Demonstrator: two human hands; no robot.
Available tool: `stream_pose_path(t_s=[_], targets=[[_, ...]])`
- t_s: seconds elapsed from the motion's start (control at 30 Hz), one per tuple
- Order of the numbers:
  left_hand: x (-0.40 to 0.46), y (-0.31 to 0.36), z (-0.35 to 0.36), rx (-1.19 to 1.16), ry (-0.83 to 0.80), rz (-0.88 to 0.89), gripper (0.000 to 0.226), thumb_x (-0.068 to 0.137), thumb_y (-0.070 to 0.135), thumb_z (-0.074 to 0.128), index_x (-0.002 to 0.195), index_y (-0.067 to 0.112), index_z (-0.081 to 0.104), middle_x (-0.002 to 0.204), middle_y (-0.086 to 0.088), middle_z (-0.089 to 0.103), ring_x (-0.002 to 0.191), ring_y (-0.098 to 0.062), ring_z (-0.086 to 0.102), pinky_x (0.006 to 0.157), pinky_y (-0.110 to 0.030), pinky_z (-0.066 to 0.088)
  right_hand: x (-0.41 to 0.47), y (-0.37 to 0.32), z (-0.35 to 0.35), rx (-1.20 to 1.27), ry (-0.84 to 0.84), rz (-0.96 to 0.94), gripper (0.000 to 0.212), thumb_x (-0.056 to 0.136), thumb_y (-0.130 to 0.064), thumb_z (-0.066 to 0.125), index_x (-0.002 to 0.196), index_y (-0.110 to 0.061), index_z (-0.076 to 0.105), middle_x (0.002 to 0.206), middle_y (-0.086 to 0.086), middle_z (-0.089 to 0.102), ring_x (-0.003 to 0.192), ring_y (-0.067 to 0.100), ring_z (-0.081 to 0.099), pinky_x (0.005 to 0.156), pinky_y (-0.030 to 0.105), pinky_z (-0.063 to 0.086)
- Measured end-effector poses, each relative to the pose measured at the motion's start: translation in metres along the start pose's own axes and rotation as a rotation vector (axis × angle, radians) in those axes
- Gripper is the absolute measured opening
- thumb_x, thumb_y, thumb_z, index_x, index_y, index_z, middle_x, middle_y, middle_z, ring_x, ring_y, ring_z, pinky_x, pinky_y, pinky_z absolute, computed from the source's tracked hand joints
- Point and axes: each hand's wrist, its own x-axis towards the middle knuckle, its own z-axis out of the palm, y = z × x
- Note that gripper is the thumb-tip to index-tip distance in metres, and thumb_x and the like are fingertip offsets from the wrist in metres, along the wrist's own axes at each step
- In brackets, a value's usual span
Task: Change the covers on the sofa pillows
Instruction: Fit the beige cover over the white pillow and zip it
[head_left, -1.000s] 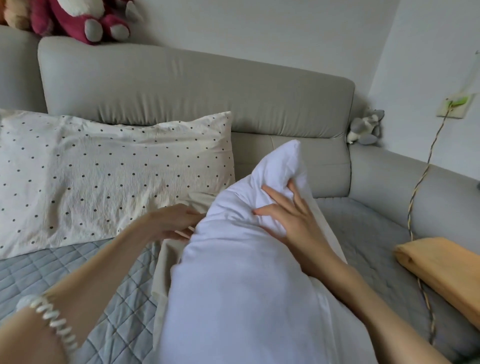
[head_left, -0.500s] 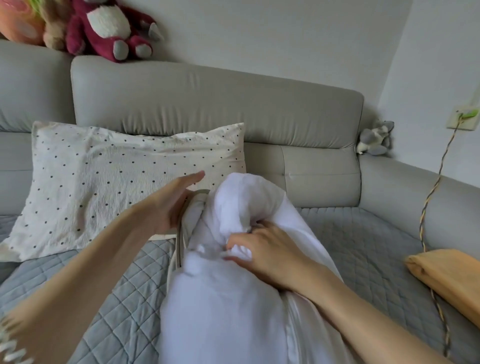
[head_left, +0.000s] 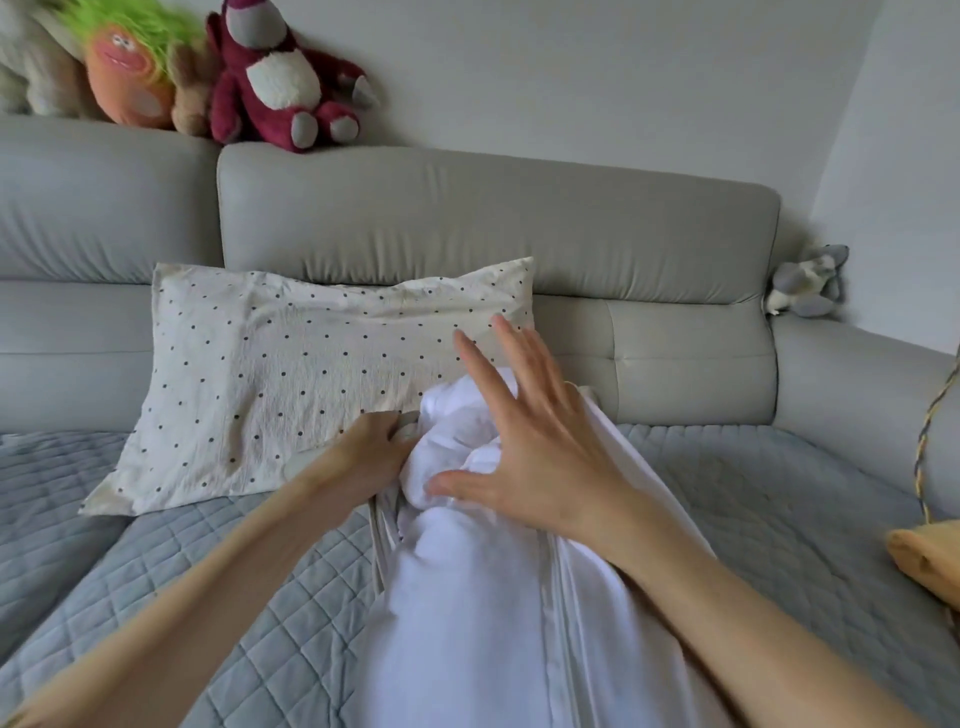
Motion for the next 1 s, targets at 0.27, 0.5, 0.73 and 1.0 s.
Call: stream_pose_path(t_s=[0.27, 0.5, 0.73, 1.0], targets=[[-0.007, -0.039, -0.017, -0.072, 0.037, -0.055, 0.013, 0.090, 0.010, 0.050, 0.081, 0.003, 0.056, 0.072, -0.007, 0.050, 0.065, -0.016, 0.041, 0.054, -0.026, 0.031, 0.017, -0.004, -0.009, -0.282, -0.212, -0.219, 0.089, 0.057, -0.089, 0.024, 0.125, -0.036, 0.049, 0.135, -0.013, 0.045, 0.129, 0.014, 0.036, 0.101, 0.039, 0.023], [-0.012, -0.069, -0.027, -0.072, 0.193, -0.047, 0.029, 0.086, 0.029, 0.060, 0.063, 0.011, 0.053, 0.056, 0.001, 0.051, 0.050, -0.010, 0.044, 0.044, -0.020, 0.034, -0.002, -0.024, 0.112, -0.161, -0.534, -0.243, 0.088, 0.076, -0.063, 0.013, 0.149, -0.014, 0.018, 0.154, 0.010, 0.019, 0.143, 0.027, 0.013, 0.114, 0.048, 0.010], [-0.027, -0.064, -0.006, 0.344, 0.235, 0.286, 0.025, 0.068, 0.039, 0.038, 0.058, 0.015, 0.036, 0.054, 0.001, 0.044, 0.060, -0.024, 0.044, 0.058, -0.033, 0.033, 0.031, -0.026, 0.143, -0.258, -0.450, -0.128, 0.049, 0.080, -0.029, 0.032, 0.100, -0.004, 0.069, 0.099, 0.012, 0.068, 0.094, 0.024, 0.066, 0.089, 0.033, 0.042], [-0.069, -0.097, -0.036, -0.425, -0.029, 0.081, 0.032, 0.069, 0.037, 0.074, 0.100, 0.031, 0.070, 0.101, 0.005, 0.071, 0.099, -0.007, 0.063, 0.085, -0.019, 0.047, 0.052, -0.013, 0.123, 0.094, -0.534, 0.058, 0.045, 0.088, -0.044, 0.053, 0.118, -0.011, 0.059, 0.131, 0.011, 0.053, 0.120, 0.028, 0.048, 0.096, 0.035, 0.036]])
